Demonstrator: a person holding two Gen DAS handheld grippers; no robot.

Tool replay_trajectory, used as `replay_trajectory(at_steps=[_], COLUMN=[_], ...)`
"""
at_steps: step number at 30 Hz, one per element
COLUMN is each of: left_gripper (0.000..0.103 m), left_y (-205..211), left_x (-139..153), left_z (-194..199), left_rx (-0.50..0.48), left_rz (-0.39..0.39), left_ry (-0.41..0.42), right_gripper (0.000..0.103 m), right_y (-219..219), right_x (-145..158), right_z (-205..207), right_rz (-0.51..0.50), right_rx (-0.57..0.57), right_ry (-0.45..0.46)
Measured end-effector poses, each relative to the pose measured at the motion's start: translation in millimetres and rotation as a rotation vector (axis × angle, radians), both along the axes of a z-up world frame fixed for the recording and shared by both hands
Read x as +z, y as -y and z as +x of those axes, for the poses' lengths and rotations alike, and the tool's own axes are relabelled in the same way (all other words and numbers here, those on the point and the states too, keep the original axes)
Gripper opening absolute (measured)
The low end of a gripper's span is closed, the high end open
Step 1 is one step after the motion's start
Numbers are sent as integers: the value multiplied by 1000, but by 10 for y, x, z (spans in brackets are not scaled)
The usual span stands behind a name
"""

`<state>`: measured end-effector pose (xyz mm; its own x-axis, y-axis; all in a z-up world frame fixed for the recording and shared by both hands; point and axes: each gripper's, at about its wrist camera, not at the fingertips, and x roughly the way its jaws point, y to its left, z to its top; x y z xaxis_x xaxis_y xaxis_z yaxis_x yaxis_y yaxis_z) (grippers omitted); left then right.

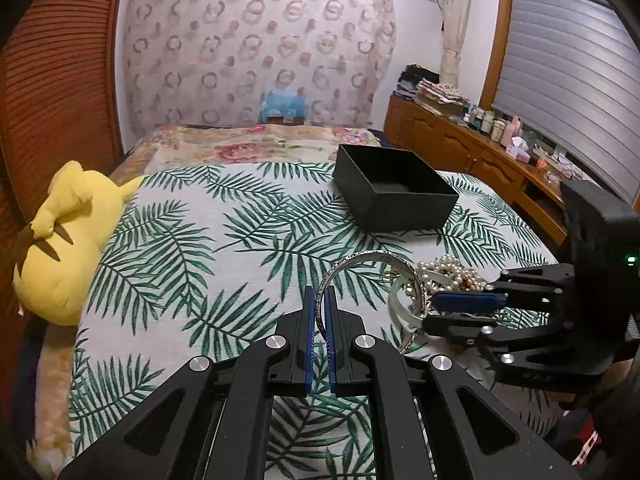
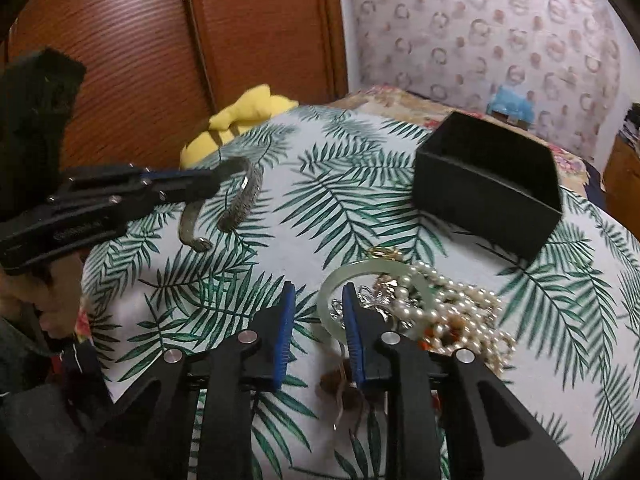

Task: Organize jewelry
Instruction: 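Grasp the jade bangle with the right gripper while the left lifts the silver bangle, then carry both bangles over the black box and lower them inside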

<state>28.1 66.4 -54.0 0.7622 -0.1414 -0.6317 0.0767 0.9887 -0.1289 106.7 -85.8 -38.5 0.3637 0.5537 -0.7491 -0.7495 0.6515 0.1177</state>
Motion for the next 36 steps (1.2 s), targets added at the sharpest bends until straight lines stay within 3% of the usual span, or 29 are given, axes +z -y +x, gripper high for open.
replay_trajectory(at_steps=[6,9,11,28,36], left_gripper=[4,4,4,4,4], left_y=[-9,-19,-21,17,91], left_x=[-8,-30,-44,-59,81], left_z=[5,15,12,124,276], left_rx=[1,1,1,-12,-30], left_rz=[0,-2,-2,-6,4], left_ry=[-1,-6,-7,-10,16], right_gripper=[24,11,10,9,9], right_y=[-157,-204,-194,329,608], right_x=[-110,-116,-99,629,764], right_z=[117,149,143,218,507], right_rz=[-78,-101,-97,168,257], right_rx=[10,14,20,19,-28], right_ry=[-15,-4,4,13,-53])
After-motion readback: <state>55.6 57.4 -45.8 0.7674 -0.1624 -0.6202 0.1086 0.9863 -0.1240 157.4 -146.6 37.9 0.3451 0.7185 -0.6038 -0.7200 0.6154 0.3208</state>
